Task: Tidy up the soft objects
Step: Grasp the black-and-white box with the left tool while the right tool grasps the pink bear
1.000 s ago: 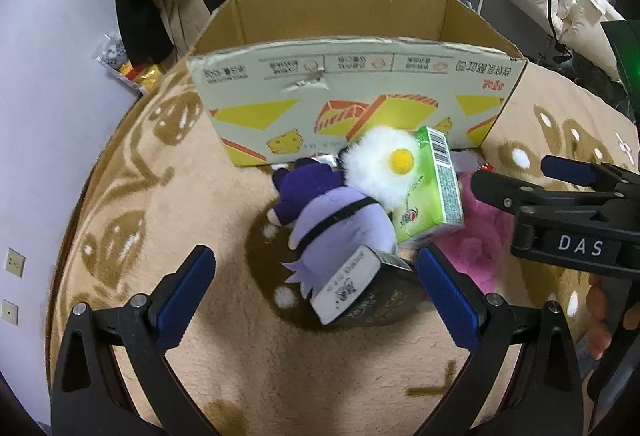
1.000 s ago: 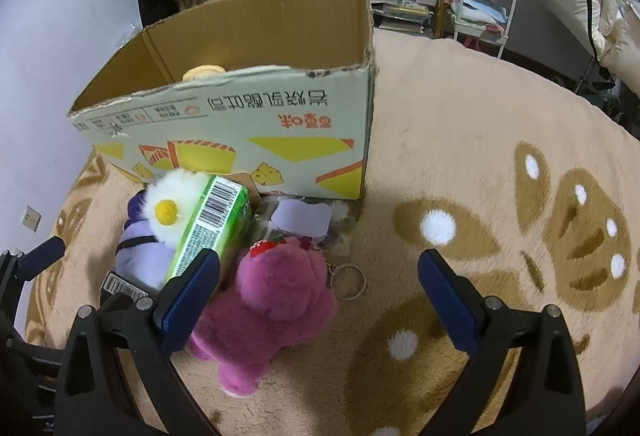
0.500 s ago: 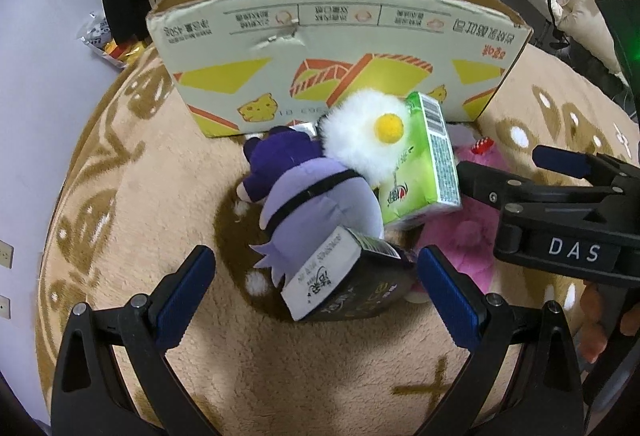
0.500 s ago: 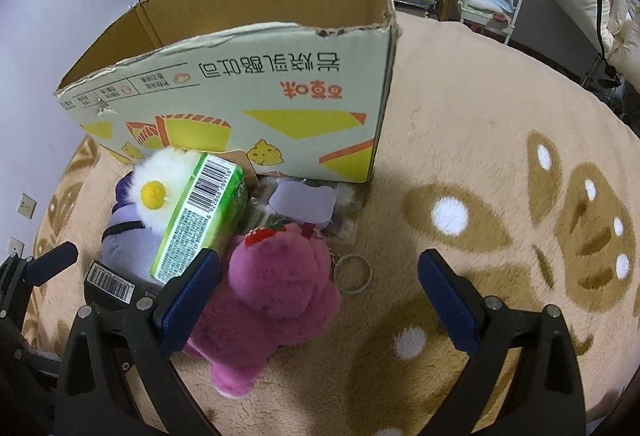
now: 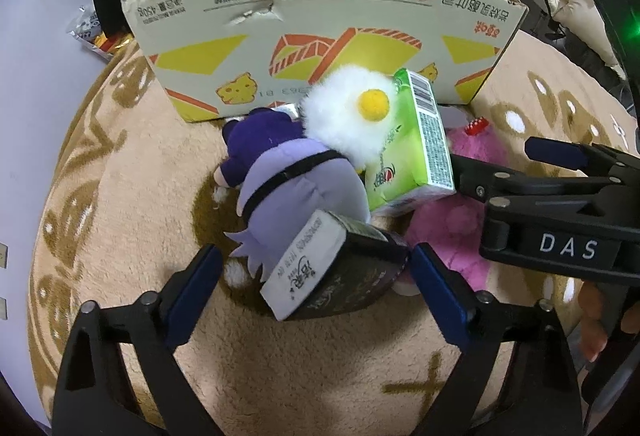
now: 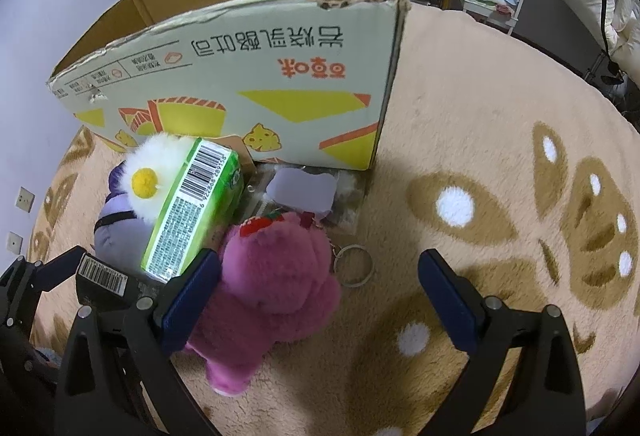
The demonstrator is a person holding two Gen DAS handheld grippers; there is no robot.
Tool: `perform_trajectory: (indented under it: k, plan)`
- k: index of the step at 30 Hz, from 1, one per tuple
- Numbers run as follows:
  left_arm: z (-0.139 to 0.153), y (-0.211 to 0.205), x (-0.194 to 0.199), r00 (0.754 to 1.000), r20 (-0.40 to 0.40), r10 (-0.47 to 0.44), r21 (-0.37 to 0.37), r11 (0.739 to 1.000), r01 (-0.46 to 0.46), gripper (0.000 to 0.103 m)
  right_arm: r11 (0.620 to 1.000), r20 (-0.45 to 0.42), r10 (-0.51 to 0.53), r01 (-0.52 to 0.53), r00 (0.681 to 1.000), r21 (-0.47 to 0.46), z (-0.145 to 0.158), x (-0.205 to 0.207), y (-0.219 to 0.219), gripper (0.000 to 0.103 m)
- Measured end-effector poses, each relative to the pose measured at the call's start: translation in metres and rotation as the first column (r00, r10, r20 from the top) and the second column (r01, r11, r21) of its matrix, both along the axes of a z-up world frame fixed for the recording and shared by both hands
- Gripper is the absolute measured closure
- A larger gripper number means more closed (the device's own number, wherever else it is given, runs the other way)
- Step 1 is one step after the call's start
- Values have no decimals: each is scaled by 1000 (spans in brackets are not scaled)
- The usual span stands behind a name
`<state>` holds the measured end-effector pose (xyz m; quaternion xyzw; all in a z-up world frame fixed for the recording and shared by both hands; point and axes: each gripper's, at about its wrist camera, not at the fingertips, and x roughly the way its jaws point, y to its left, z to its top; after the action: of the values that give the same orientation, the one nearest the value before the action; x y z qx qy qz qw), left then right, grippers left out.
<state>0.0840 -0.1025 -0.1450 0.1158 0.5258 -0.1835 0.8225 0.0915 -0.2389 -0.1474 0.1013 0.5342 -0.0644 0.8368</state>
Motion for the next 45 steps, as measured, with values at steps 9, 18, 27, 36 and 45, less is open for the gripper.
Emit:
perform_trajectory:
  k: [9, 18, 27, 36, 45]
  plan:
    - [-2, -3, -6, 999, -3, -35, -3, 999, 35, 35, 1000, -10, -4, 4, 1000, 19, -5, 0, -1, 0]
    - [2, 4, -5, 999, -20, -41, -27, 999, 40, 44, 999, -16, -11, 12, 1000, 39, -9, 2, -10, 0]
    - [2, 6, -8, 998, -35, -43, -15, 999, 43, 44, 999, -19, -17, 17, 1000, 40, -10, 0, -12, 0]
    - [-11, 3, -11, 995, -80, -52, 49, 997, 56, 49, 999, -15, -22, 22, 1000, 37, -7, -3, -6, 0]
    - [6, 13, -22, 999, -27, -45, 37, 998, 46, 57, 995, -12, -5, 6, 1000, 97, -9, -3, -5, 11]
